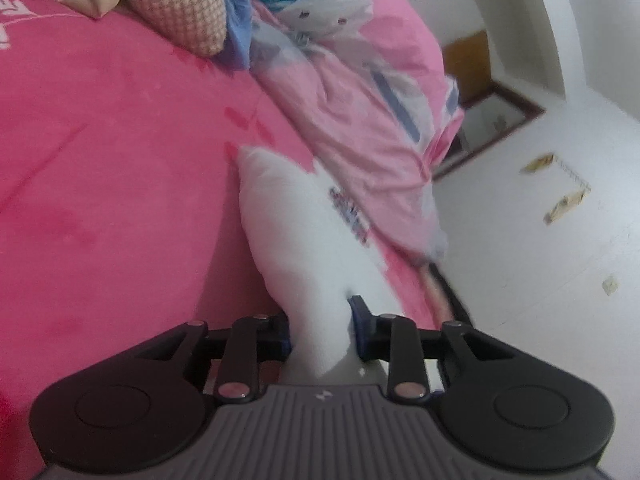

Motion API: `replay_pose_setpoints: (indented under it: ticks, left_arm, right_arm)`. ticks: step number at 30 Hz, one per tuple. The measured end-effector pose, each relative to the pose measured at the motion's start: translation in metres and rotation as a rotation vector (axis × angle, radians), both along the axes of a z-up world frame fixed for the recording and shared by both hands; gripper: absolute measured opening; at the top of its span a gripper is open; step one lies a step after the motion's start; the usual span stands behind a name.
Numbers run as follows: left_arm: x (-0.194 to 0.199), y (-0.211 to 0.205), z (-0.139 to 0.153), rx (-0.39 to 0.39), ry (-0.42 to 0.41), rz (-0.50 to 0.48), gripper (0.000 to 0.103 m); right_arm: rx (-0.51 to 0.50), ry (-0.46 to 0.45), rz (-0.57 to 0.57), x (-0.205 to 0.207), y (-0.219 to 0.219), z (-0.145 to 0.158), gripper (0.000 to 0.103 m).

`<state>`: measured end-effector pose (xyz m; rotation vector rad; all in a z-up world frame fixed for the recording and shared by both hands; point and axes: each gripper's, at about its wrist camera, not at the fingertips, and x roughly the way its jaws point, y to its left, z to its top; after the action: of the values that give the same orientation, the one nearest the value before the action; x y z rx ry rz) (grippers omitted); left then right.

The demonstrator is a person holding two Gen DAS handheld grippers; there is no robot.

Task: Fold clothes
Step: 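Fold the sweatshirt over with the right gripper while the left gripper releases, then hold the folded sweatshirt with the right gripper, withdraw the left gripper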

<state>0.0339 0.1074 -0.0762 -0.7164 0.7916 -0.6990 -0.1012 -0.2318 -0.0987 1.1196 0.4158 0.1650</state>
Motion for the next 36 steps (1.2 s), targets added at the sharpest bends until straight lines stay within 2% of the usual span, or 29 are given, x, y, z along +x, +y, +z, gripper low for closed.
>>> replay_pose_setpoints:
  ticks: [2, 4, 5, 6, 8, 13, 15, 18, 21, 24, 27, 29, 33, 36]
  left_arm:
    - [-0.004, 0.004, -0.001, 0.048, -0.015, -0.004, 0.038]
    - [-0.016, 0.009, 0.006, 0.082, -0.082, 0.008, 0.042]
    - [-0.023, 0.012, 0.009, 0.099, -0.116, 0.014, 0.048]
    - [-0.029, 0.015, 0.013, 0.114, -0.150, 0.021, 0.054]
    - [-0.045, 0.020, 0.020, 0.130, -0.215, 0.031, 0.060]
    - [-0.083, 0.028, 0.037, 0.170, -0.354, 0.023, 0.064]
    - [-0.096, 0.028, 0.039, 0.187, -0.389, 0.000, 0.065]
    - [-0.110, 0.023, 0.040, 0.208, -0.418, -0.042, 0.065]
    - [-0.124, 0.012, 0.041, 0.273, -0.463, -0.082, 0.065]
    - [-0.136, -0.003, 0.040, 0.376, -0.525, -0.130, 0.072]
    - [-0.147, -0.021, 0.036, 0.513, -0.593, -0.146, 0.072]
    - [-0.150, -0.031, 0.032, 0.568, -0.623, -0.144, 0.072]
    - [-0.149, -0.038, 0.031, 0.617, -0.640, -0.128, 0.071]
    - [-0.150, -0.032, 0.038, 0.592, -0.669, -0.122, 0.072]
  right_arm:
    - [-0.002, 0.037, -0.001, -0.006, 0.001, -0.007, 0.025]
    - [0.011, 0.063, -0.003, -0.017, -0.004, -0.010, 0.030]
    - [0.002, 0.073, -0.008, -0.025, -0.006, -0.008, 0.034]
    - [-0.021, 0.076, -0.017, -0.034, -0.007, -0.004, 0.039]
    - [-0.073, 0.081, -0.035, -0.054, -0.011, 0.006, 0.041]
    - [-0.130, 0.047, -0.079, -0.098, -0.017, 0.028, 0.043]
    - [-0.095, 0.004, -0.080, -0.102, -0.017, 0.032, 0.044]
    - [-0.015, -0.024, -0.064, -0.087, -0.015, 0.030, 0.046]
    - [0.042, 0.001, -0.040, -0.071, -0.012, 0.021, 0.046]
    - [0.098, 0.026, -0.016, -0.055, -0.010, 0.011, 0.051]
    - [0.154, 0.051, 0.008, -0.039, -0.008, 0.002, 0.051]
    - [0.188, 0.064, 0.023, -0.029, -0.007, -0.003, 0.051]
    - [0.167, 0.040, 0.040, -0.017, -0.005, 0.006, 0.053]
    - [0.152, 0.048, 0.047, -0.008, -0.008, 0.007, 0.053]
